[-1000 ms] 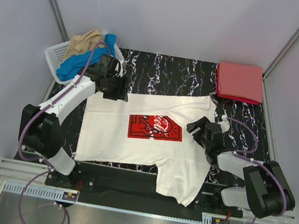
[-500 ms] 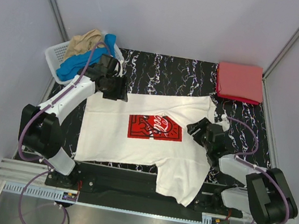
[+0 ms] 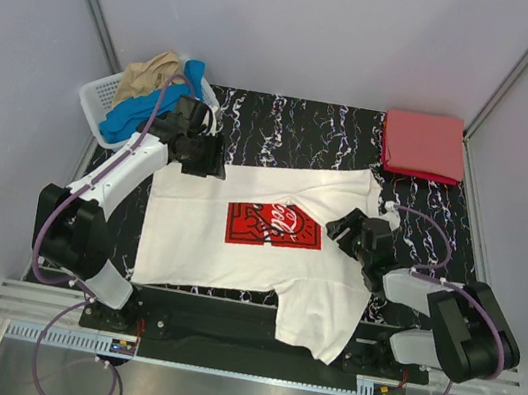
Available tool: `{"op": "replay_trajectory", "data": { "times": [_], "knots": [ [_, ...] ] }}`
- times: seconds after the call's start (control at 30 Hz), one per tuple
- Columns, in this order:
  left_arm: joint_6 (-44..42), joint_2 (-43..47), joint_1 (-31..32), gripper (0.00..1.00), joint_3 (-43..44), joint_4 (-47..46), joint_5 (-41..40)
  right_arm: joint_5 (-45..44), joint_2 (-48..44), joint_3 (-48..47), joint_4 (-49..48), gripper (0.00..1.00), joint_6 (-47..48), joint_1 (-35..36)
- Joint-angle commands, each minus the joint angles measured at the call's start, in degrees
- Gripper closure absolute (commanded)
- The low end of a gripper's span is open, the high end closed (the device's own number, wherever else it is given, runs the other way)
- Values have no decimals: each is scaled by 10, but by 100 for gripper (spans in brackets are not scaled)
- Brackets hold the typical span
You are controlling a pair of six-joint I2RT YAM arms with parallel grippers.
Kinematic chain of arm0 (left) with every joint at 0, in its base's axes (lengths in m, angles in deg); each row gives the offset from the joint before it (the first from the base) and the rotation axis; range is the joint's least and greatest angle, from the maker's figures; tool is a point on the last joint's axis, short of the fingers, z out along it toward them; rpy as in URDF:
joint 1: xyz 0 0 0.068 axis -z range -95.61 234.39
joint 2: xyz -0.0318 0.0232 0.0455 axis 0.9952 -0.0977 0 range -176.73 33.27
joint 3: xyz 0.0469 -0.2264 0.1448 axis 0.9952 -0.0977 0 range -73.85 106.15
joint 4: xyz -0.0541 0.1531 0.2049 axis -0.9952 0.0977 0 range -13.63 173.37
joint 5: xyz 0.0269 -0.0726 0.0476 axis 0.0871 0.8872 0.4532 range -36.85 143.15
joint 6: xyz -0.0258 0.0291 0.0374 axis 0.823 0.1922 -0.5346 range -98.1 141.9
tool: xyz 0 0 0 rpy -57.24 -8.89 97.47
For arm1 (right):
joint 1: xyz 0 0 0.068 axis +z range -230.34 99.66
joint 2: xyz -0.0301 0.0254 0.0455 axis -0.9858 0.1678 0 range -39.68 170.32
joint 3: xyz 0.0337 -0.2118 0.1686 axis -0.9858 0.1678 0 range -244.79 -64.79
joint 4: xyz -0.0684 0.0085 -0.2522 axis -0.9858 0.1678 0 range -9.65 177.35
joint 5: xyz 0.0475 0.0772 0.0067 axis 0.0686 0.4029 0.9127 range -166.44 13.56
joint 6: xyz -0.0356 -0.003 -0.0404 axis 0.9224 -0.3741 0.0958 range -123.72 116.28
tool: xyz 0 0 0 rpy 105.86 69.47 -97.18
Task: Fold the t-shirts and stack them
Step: Fold the tshirt
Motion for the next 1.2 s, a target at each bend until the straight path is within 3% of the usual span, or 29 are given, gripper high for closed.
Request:
{"op": "replay_trajectory", "data": {
  "times": [0.0, 0.23, 0.57, 0.93, 1.03, 1.17],
  "knots": [
    [-7, 14, -4, 43, 13, -19, -1, 44, 44, -13, -95, 29, 34, 5],
    [-9, 15, -3, 42, 12, -19, -2, 65, 54, -4, -136, 33, 67, 5],
    [-6, 4, -4, 42, 14, -21, 4, 37, -17, -16, -59, 34, 97, 5],
    [-8, 7, -3, 42, 9, -21, -1, 27, 49, -39, -79, 34, 128, 5],
    [-7, 5, -4, 42, 9, -22, 2, 20, 54, -50, -69, 37, 141, 6],
    [-8, 5, -4, 42, 10, -22, 0, 28, 32, -60, -43, 49, 145, 5]
  ]
}}
